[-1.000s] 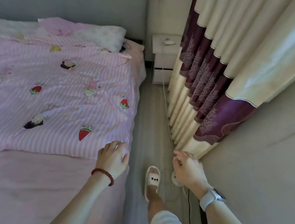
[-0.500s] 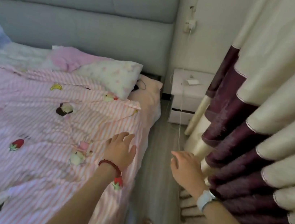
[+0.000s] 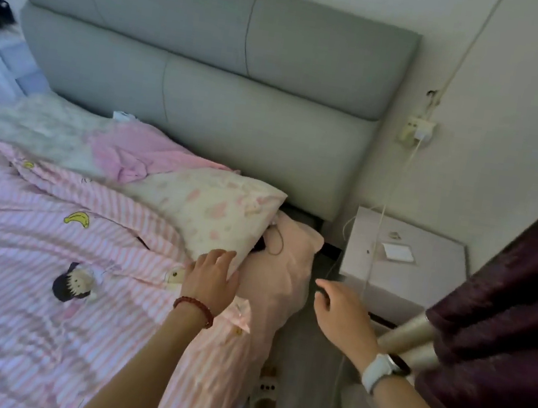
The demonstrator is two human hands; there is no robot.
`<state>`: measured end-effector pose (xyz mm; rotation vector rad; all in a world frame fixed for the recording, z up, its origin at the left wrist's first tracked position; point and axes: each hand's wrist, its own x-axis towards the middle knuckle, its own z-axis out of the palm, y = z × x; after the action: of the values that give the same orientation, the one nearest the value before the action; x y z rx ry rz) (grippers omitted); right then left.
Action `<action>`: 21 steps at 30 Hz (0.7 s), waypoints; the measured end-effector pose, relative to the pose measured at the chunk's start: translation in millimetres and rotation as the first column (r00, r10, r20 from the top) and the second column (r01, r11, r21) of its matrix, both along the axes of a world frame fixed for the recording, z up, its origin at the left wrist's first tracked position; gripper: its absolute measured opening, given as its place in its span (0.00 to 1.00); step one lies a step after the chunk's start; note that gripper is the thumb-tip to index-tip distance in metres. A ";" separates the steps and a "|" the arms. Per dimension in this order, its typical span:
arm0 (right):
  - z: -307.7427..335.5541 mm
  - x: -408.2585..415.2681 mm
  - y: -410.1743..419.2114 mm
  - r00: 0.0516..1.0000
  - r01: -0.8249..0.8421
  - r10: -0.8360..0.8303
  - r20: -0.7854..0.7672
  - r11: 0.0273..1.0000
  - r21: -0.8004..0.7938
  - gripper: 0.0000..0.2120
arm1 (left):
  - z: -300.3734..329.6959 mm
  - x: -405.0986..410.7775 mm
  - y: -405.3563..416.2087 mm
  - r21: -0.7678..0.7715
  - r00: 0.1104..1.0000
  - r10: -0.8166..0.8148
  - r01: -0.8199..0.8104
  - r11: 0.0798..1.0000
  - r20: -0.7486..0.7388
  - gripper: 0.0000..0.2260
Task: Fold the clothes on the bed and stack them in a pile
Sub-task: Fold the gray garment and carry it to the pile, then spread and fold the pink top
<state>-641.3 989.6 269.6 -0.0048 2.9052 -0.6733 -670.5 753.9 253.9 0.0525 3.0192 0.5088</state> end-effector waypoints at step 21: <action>-87.8 -462.3 -159.6 0.782 -0.590 0.617 0.095 0.780 -0.208 0.17 | -113.0 -265.6 -27.1 0.033 0.645 0.655 -0.722 0.691 0.393 0.29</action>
<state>-1103.6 830.0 181.8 -0.8335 2.4489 -0.7383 -936.1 726.8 140.9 -1.1120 2.5121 0.7498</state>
